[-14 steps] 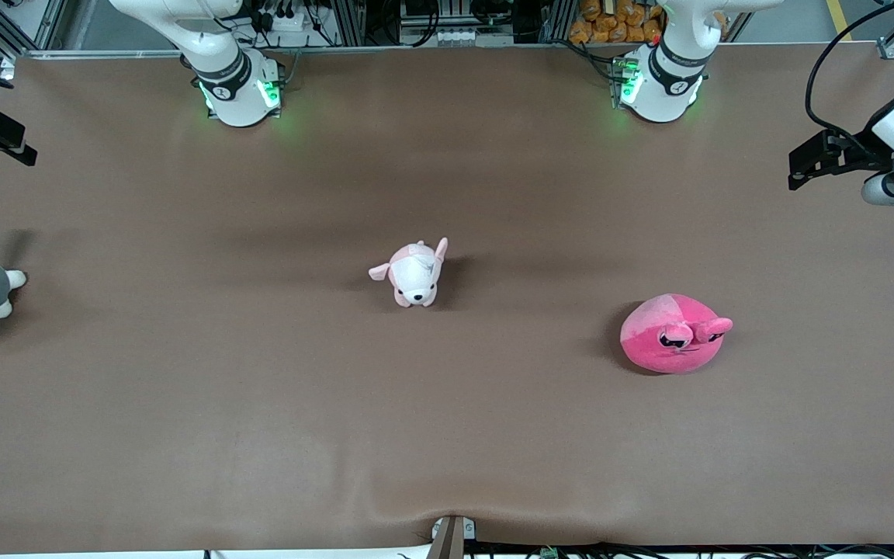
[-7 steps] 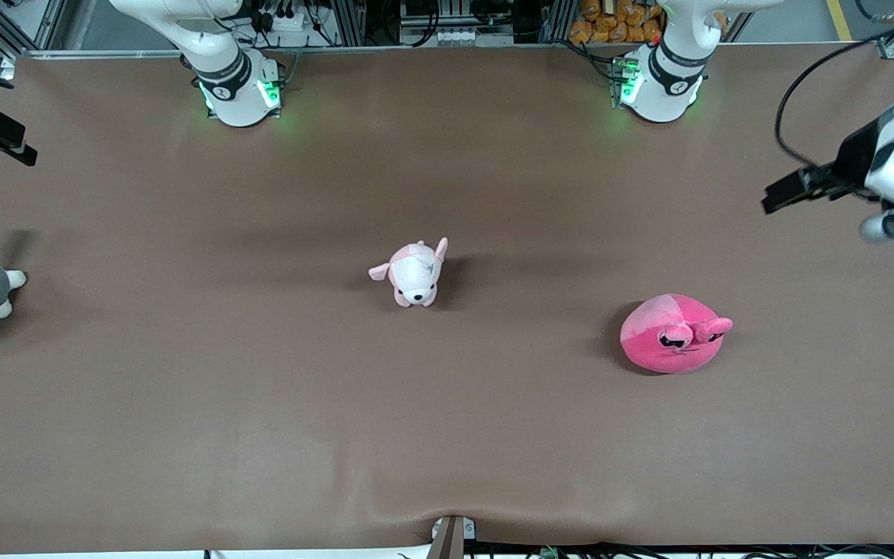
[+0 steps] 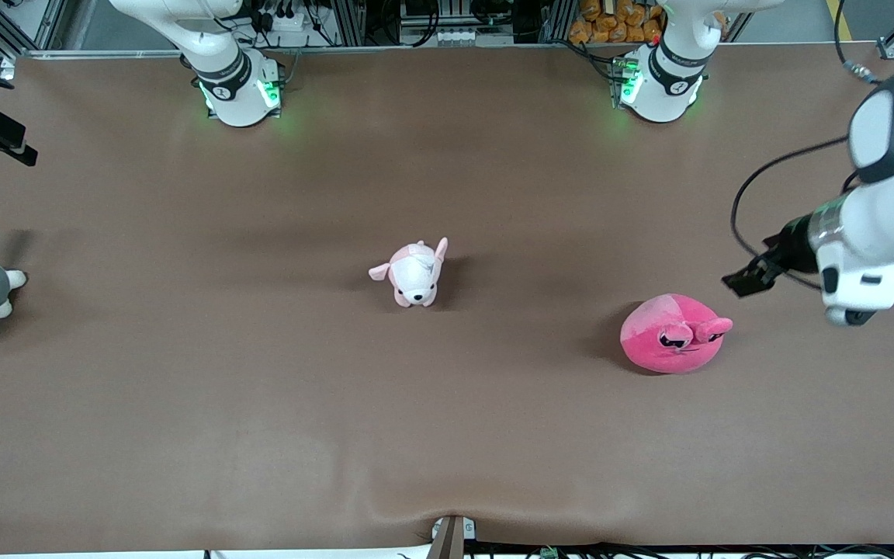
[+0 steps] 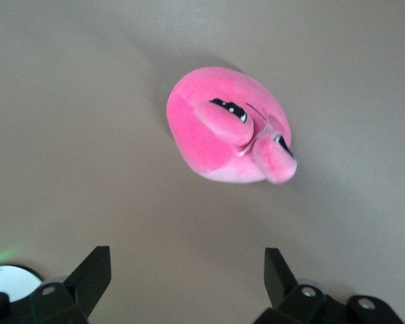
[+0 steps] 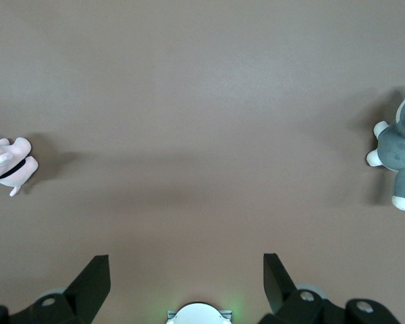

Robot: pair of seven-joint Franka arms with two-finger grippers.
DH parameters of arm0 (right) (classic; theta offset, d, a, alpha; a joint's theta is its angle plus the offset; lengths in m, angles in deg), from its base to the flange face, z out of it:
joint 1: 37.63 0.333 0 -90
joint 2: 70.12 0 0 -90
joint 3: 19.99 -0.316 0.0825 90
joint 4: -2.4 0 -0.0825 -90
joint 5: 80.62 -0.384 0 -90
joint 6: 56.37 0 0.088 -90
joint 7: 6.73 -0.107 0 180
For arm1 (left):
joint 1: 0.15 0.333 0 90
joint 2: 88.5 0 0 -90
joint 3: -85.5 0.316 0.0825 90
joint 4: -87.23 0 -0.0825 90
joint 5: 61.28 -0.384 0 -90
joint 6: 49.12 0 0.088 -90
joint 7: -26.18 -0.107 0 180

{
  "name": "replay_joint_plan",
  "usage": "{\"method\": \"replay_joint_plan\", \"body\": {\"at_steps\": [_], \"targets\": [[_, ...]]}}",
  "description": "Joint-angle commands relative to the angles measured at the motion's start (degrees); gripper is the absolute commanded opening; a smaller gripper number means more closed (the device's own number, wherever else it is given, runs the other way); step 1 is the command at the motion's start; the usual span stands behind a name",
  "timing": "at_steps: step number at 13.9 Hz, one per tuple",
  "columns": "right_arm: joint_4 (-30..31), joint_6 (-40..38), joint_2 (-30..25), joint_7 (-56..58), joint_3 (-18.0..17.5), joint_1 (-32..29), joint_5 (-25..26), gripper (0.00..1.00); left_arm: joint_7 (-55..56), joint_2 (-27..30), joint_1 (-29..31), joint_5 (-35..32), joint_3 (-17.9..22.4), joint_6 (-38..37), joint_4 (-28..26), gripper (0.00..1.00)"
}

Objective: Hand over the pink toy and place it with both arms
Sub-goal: 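Grasp the pink plush toy with the left gripper and lift it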

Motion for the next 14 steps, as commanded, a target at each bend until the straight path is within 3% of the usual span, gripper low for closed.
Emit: {"method": "replay_joint_plan", "body": {"at_steps": [1,8,12,13,14], "targets": [[-1.08,-0.27,1.33,0.73,-0.71,-1.29,-0.78,1.00,7.19,0.19,0.10,0.81,-0.09,5.58,-4.22,1.00],[-2.84,6.14,7.32,0.73,-0.80,-1.11,1.51,1.00,29.77,-6.92,0.98,0.90,0.00,20.87,-8.55,1.00],[-2.67,5.71,7.49,-0.06,-0.71,-1.12,0.54,1.00,33.41,-8.77,1.51,0.90,0.17,24.84,-9.77,1.00],[-2.58,5.71,7.49,-0.23,-0.80,-0.85,0.45,1.00,34.10,-9.21,1.94,0.90,0.26,25.19,-10.13,0.86],[-2.58,5.88,7.58,-1.89,-0.89,-0.59,0.37,1.00,34.28,-9.22,2.56,0.64,0.26,25.28,-10.30,0.20]]}}
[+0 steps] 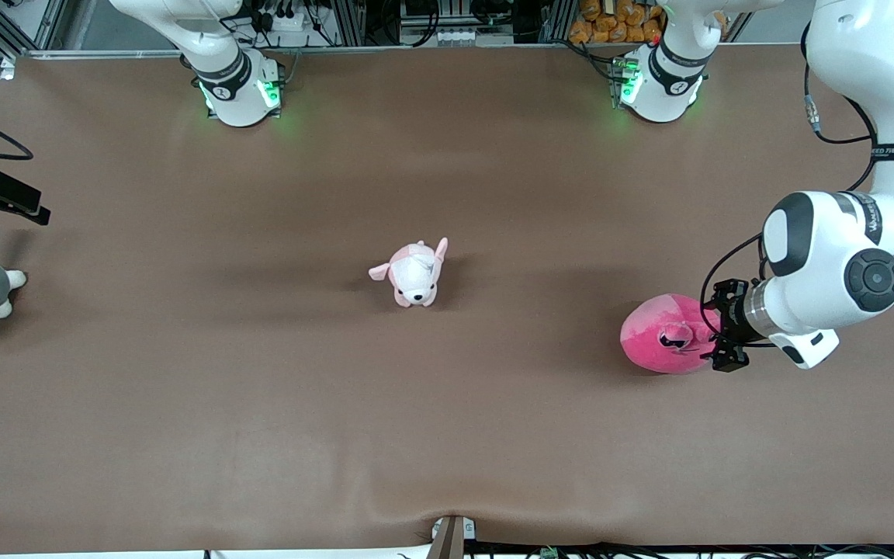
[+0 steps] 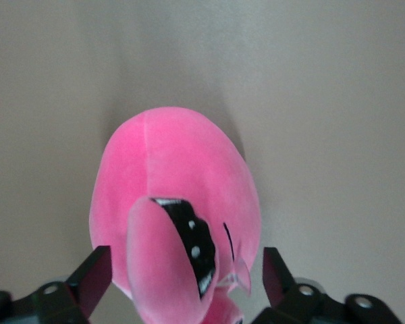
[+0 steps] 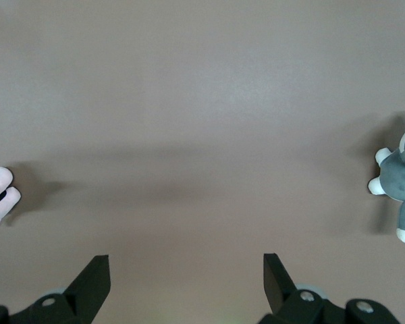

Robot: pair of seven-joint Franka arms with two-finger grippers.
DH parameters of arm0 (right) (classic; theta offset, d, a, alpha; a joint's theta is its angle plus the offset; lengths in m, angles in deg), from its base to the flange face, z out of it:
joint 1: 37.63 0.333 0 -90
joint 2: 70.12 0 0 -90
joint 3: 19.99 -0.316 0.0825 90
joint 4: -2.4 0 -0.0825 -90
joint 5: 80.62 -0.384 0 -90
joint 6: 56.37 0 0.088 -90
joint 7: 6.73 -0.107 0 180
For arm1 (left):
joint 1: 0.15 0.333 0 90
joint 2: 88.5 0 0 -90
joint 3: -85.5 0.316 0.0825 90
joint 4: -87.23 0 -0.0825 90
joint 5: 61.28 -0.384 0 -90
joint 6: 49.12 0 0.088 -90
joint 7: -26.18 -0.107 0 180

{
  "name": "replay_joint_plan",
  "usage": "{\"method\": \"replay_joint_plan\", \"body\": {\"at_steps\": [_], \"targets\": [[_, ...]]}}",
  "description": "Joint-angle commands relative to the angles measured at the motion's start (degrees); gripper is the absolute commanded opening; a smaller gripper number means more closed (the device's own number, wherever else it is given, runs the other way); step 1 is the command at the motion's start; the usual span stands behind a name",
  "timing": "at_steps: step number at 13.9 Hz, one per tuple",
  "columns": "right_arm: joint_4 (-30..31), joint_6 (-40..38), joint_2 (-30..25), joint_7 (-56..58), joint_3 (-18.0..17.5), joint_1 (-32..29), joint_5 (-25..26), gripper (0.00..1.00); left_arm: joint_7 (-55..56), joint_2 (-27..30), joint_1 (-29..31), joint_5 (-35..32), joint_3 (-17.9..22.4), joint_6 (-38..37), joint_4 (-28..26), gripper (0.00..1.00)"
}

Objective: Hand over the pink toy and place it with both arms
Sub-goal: 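Grasp the pink plush toy with the left gripper and lift it, then carry the pink toy to mid-table while the right gripper reaches it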

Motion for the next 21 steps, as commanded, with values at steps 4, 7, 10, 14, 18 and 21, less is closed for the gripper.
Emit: {"method": "replay_joint_plan", "body": {"at_steps": [4,7,10,14,18,21], "targets": [[-1.02,-0.45,1.30,-13.35,-0.90,-0.57,-10.01,1.00,1.17,1.26,2.02,0.79,-0.19,1.30,-1.21,0.00],[-1.37,0.07,2.09,-21.33,-0.90,-0.32,-15.93,1.00,1.17,3.28,1.84,0.88,-0.37,0.60,-0.77,0.00],[-1.64,0.16,2.09,-33.53,-1.08,2.57,-16.11,1.00,0.81,6.00,1.05,0.62,-1.94,0.42,-0.33,0.00],[-1.64,1.91,2.70,-59.45,-1.08,7.41,-23.20,1.00,6.93,10.66,1.14,0.53,-8.17,0.42,1.33,0.00],[-1.64,11.65,4.89,-90.02,-0.99,17.24,-26.39,1.00,29.16,9.71,-0.43,0.35,-17.06,0.51,8.27,0.00],[-1.64,18.77,8.23,-109.28,-0.99,24.71,-26.31,1.00,39.63,6.99,-8.06,-0.17,-16.99,0.51,13.45,0.00]]}}
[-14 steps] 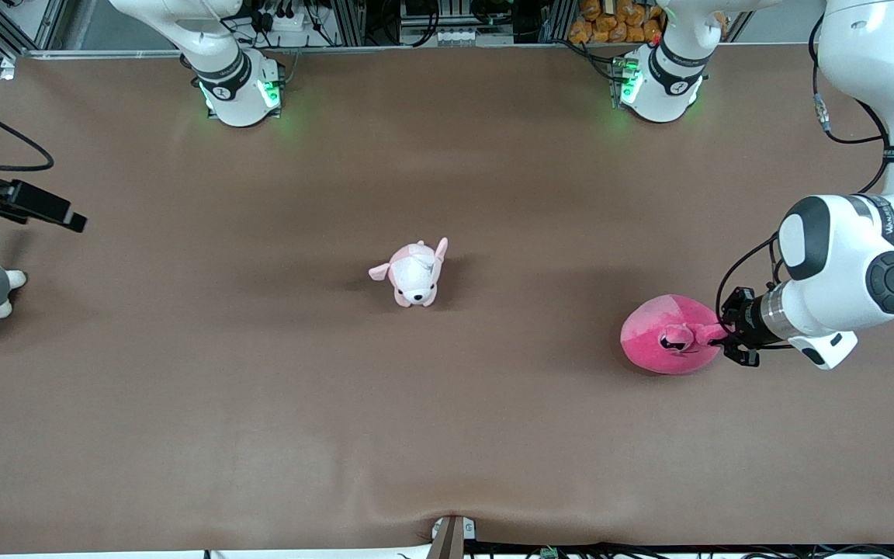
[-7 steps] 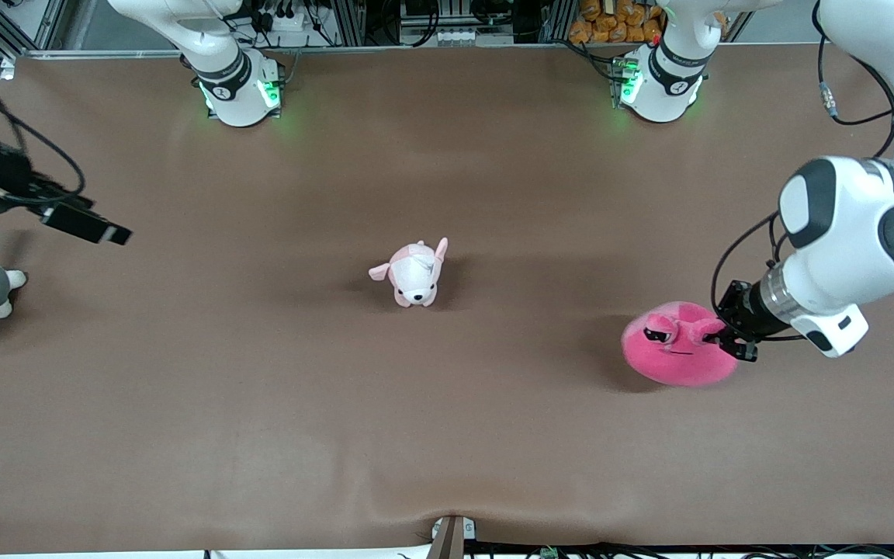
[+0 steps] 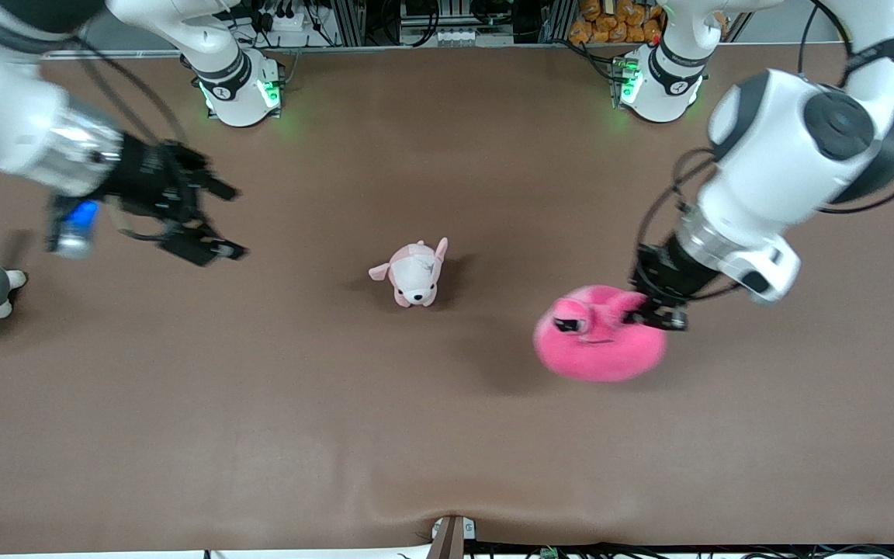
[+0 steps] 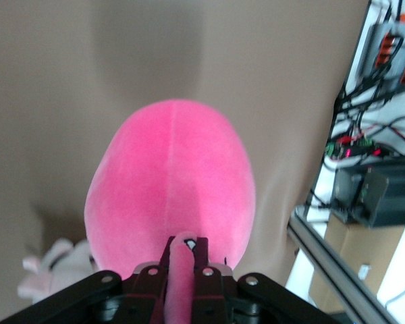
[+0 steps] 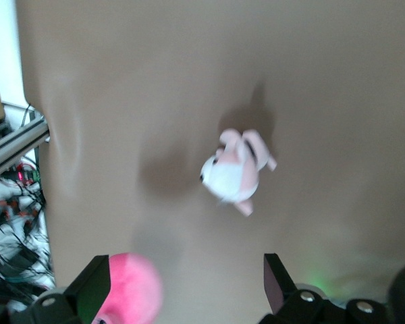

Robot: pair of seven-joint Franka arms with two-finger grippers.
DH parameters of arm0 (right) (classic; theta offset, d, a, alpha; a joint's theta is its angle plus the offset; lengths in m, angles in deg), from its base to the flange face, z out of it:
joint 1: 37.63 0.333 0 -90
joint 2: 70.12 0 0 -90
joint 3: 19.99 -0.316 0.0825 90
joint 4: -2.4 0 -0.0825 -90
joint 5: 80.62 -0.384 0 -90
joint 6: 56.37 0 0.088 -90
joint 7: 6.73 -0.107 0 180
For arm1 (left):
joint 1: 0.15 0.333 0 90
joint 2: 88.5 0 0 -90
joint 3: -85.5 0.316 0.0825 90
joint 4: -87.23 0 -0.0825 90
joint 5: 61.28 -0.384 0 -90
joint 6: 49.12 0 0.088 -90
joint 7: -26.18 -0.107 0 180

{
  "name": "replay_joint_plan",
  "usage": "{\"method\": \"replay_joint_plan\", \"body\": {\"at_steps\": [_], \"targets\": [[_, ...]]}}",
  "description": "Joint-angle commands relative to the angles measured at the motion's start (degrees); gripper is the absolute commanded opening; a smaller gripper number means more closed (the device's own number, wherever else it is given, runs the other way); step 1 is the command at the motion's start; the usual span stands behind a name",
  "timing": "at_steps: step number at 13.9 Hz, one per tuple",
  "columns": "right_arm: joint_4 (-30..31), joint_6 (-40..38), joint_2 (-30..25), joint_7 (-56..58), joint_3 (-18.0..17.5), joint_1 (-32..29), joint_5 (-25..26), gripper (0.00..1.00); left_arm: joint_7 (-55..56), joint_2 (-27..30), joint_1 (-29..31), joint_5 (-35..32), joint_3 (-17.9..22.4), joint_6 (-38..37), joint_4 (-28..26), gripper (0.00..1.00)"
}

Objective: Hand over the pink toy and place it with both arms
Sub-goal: 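Carry the pink toy to mid-table while the right gripper reaches it, then grasp the pink toy with the right gripper while the left gripper releases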

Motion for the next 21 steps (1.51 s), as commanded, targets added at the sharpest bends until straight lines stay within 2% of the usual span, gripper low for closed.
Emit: {"method": "replay_joint_plan", "body": {"at_steps": [1,4,7,10,14,16,17,18,19,20,21], "targets": [[-1.72,6.18,3.79,-15.43,0.70,4.95,-0.90,1.00,7.73,-3.97,-6.18,-1.88,0.32,-0.19,6.04,0.00],[-1.81,15.25,5.90,-23.38,0.70,7.94,-0.73,1.00,13.11,-6.96,-12.34,-5.23,0.49,0.68,9.38,0.00],[-2.42,15.53,7.22,-23.74,0.79,10.23,1.19,1.00,14.61,-8.90,-16.13,-5.32,0.93,1.65,11.24,0.00],[-2.34,15.00,7.58,-23.83,0.70,13.21,11.63,1.00,15.58,-8.99,-18.33,-6.11,1.11,1.74,11.24,0.00],[-1.29,14.31,7.75,-23.74,0.79,14.98,13.50,1.00,17.86,-8.90,-19.56,-7.43,1.02,1.83,11.24,0.00],[-0.23,14.12,8.62,-23.74,0.87,18.30,18.57,0.99,18.04,-8.73,-19.83,-7.43,1.02,1.83,11.24,0.00],[-0.14,14.04,8.89,-23.83,0.79,19.28,22.26,0.90,18.13,-8.64,-19.83,-7.43,1.11,1.83,11.24,0.00],[-0.14,14.04,9.16,-24.70,0.79,19.55,23.69,0.66,18.13,-8.47,-19.83,-7.43,1.02,1.83,11.24,0.00],[-0.31,14.30,9.16,-26.19,0.79,19.29,23.79,0.33,18.22,-8.47,-19.83,-7.43,1.02,1.83,11.24,0.00],[-0.49,14.47,9.16,-26.64,0.79,19.11,23.79,0.09,18.13,-8.47,-19.83,-7.43,1.02,1.83,11.24,0.00],[-0.66,14.56,9.16,-26.73,0.79,18.94,23.62,0.00,18.22,-8.38,-19.83,-7.43,1.02,1.83,11.24,0.00]]}}
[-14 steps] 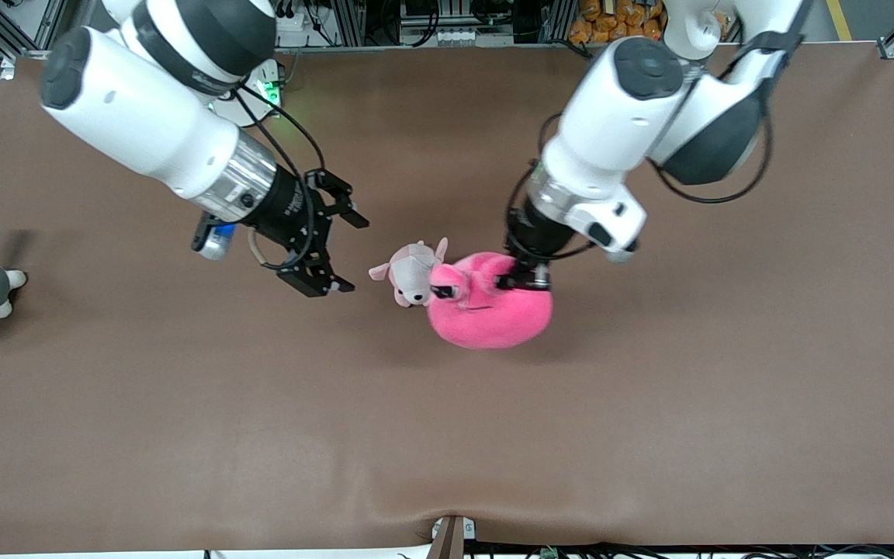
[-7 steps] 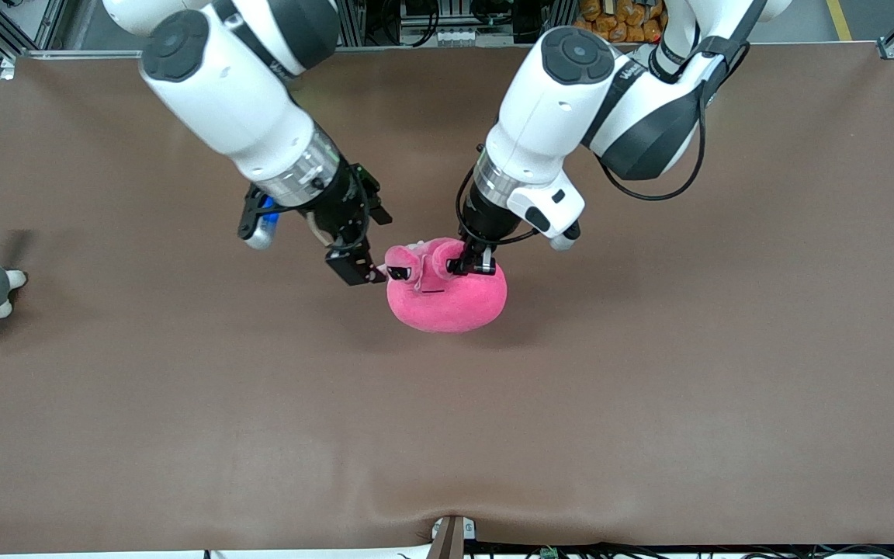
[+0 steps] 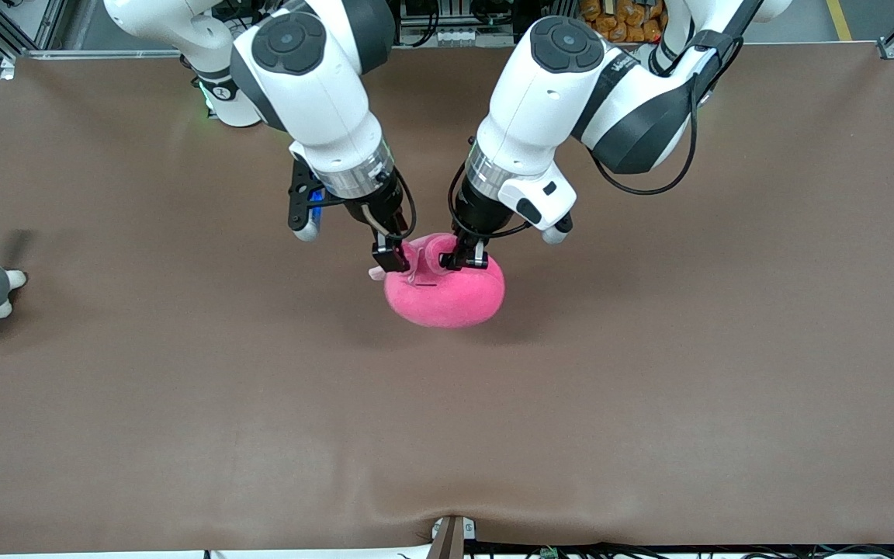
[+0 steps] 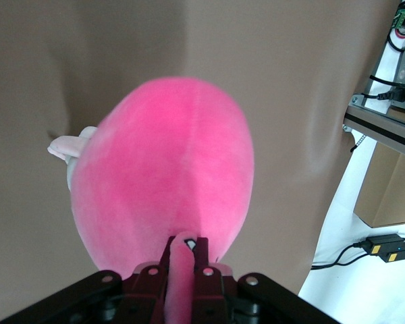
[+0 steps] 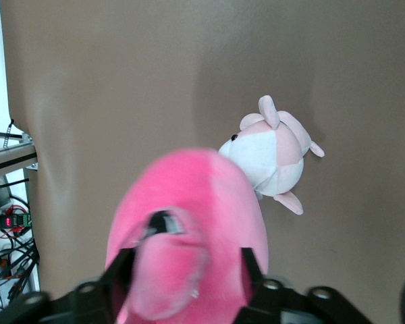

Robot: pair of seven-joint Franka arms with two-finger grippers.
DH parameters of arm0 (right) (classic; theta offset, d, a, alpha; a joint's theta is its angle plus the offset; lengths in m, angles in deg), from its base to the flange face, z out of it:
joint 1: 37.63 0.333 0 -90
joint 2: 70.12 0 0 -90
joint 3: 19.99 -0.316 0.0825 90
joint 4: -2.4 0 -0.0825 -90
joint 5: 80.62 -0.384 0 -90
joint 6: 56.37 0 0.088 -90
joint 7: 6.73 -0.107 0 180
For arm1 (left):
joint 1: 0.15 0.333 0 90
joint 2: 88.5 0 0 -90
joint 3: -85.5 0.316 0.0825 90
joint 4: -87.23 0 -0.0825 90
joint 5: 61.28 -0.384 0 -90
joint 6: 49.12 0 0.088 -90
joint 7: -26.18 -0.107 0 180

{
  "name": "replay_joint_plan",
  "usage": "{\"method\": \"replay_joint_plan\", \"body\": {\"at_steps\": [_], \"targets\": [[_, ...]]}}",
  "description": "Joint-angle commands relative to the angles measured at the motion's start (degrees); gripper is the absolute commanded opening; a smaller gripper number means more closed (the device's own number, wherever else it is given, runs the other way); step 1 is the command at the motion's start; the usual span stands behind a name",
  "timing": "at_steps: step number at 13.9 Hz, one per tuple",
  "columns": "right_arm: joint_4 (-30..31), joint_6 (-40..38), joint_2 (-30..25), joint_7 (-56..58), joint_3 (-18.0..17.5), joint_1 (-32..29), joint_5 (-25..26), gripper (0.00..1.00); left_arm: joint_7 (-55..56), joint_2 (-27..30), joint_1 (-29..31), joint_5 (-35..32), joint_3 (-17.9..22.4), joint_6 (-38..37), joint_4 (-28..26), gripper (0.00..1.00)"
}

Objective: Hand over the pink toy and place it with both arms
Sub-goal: 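Grasp the pink toy with the right gripper while the left gripper releases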

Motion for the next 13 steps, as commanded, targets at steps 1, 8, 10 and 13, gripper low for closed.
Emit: {"method": "replay_joint_plan", "body": {"at_steps": [1,8,10,13], "targets": [[-0.95,-0.18,-0.05,-1.26,0.58,-0.29,1.10,0.00,1.72,0.22,-0.79,-1.41,0.51,-0.11,1.24,0.00],[-2.00,-0.44,-0.49,-1.09,0.93,-1.86,1.28,0.00,1.54,0.31,-0.44,-1.50,0.51,-0.20,1.16,0.00],[-2.53,-0.71,-0.66,-0.82,0.93,-2.92,1.54,0.00,0.41,0.49,0.09,-1.76,0.51,-0.20,1.16,0.93],[-2.71,-3.68,-1.01,0.05,1.02,-5.46,1.19,0.00,-6.26,1.36,0.44,-5.36,0.42,-0.28,0.89,1.00]]}}
